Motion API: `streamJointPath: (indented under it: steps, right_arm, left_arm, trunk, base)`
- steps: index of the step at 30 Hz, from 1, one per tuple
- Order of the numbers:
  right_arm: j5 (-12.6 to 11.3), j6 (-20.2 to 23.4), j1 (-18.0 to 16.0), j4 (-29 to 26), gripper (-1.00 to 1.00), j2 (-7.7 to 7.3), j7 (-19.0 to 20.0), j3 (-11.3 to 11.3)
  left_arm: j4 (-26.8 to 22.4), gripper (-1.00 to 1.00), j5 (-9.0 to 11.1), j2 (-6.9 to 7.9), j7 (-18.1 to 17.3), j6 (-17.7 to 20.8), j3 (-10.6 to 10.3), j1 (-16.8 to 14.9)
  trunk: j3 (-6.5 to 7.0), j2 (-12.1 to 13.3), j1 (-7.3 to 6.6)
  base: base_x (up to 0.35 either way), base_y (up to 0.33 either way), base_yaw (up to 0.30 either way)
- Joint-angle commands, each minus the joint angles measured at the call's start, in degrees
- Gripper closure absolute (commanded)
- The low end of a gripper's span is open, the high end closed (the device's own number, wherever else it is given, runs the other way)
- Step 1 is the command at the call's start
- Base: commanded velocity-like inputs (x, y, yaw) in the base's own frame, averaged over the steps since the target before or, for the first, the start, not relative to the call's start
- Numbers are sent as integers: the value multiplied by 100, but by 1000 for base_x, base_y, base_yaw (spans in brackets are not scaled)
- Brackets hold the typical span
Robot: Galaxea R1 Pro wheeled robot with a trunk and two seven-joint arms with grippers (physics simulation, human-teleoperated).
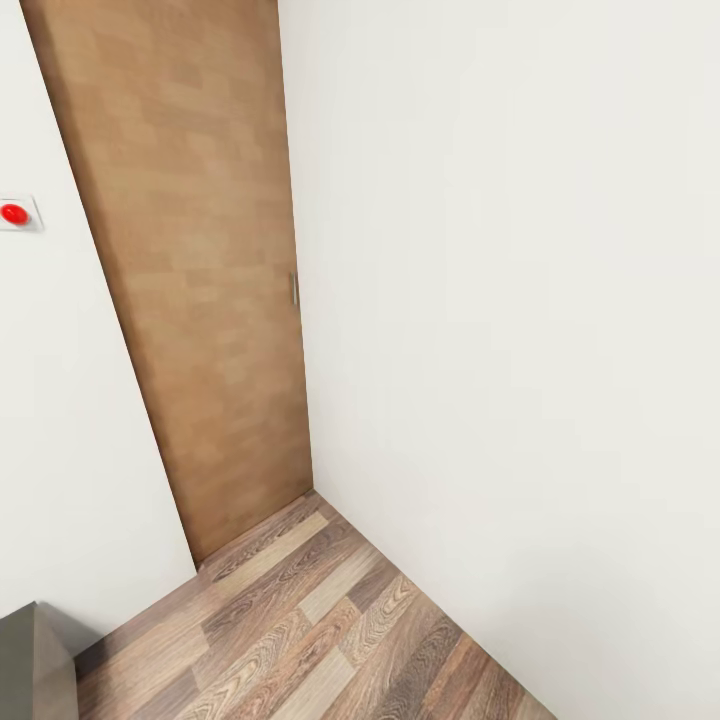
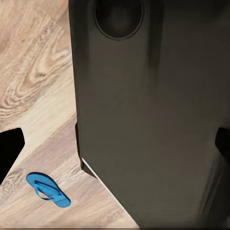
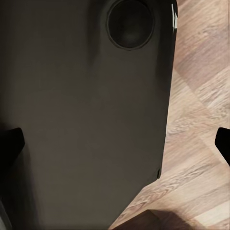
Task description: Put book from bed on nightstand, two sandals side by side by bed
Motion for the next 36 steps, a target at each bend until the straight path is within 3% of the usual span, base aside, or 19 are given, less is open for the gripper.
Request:
streamJointPath:
  steps: [1,7,36]
  right_arm:
    - [-7,3,-1,0,-100,-4,-6,-4]
    - [-21,3,-1,5,-100,-16,-11,-18]
    - [8,-4,-1,5,-100,-7,14,-3]
  left_arm:
    - [-5,-100,1,2,-7,53,6,0]
    - [-6,-100,3,6,-10,274,9,0]
    - [-6,-100,12,14,-14,-658,-9,8]
  trunk:
    - [-3,-2,0]
    - [-3,-2,0]
    - [-3,-2,0]
  base:
    - [0,0,0]
    - [0,0,0]
    - [0,0,0]
